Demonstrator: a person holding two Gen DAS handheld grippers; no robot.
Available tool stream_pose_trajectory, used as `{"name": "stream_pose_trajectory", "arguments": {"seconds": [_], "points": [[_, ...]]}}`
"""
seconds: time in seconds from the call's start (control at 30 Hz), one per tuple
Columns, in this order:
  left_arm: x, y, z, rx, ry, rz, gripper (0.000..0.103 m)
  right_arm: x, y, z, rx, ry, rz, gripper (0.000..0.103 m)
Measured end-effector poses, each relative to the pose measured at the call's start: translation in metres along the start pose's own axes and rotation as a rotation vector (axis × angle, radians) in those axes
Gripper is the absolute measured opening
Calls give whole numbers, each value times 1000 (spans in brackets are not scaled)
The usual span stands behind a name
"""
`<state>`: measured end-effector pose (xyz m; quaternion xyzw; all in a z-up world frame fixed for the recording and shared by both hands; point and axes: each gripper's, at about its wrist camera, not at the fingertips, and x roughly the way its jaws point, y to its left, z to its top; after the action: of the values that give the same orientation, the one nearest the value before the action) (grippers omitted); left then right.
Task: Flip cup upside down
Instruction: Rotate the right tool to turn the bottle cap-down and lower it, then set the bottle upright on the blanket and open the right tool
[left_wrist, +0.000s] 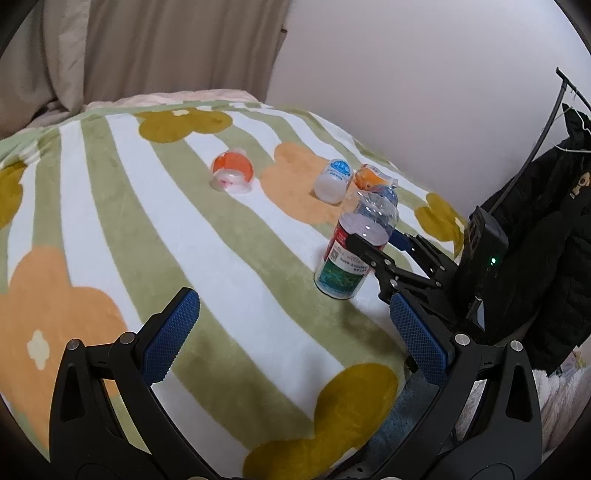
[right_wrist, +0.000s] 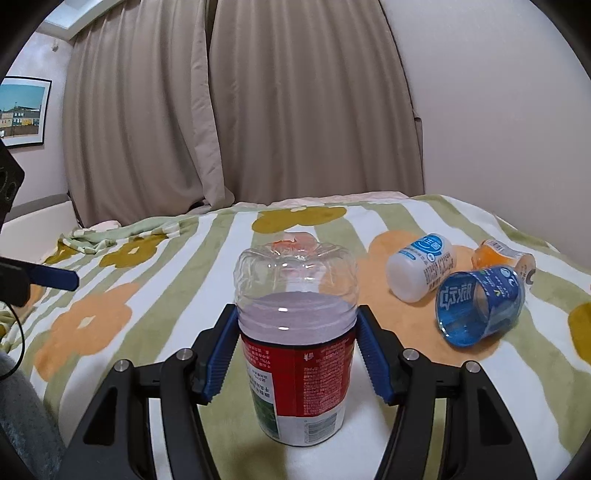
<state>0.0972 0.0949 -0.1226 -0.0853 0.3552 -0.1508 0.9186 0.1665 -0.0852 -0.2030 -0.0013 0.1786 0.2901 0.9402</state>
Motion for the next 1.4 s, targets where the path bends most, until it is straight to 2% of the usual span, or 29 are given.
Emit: {"name": "stream_pose_trajectory", "arguments": {"seconds": [0.17,0.53,0.57,0.63,0.67,0.7,0.83,1.0,1.23,1.33,1.4], "points": [[-1,1,0,0,-7,-2,103,-6,11,-6,-62,8,-21,59],[-1,0,1,2,-2,0,103,-13,9,-6,-47,22,-43,60],[0,-1,0,4,0,1,103,-13,9,-6,-47,23,-48,63],[0,-2,0,10,2,4,103,-14,9,-6,-40,22,-48,77],[0,-3,0,10,2,4,103,-14,8,-6,-34,24,-46,93],[0,-3,0,11,1,5,103,-14,8,-6,-31,29,-48,103],[0,-4,0,8,3,4,103,-14,6,-7,-22,77,-50,103],[2,-5,0,10,5,7,103,-18,1,-7,25,118,-10,103],[4,-11,0,37,5,30,103,-46,9,10,14,136,-52,103],[-4,-16,-1,52,-30,66,103,-68,12,25,14,121,-58,103],[-18,-24,3,52,-95,129,103,-86,14,39,23,117,-84,103]]}}
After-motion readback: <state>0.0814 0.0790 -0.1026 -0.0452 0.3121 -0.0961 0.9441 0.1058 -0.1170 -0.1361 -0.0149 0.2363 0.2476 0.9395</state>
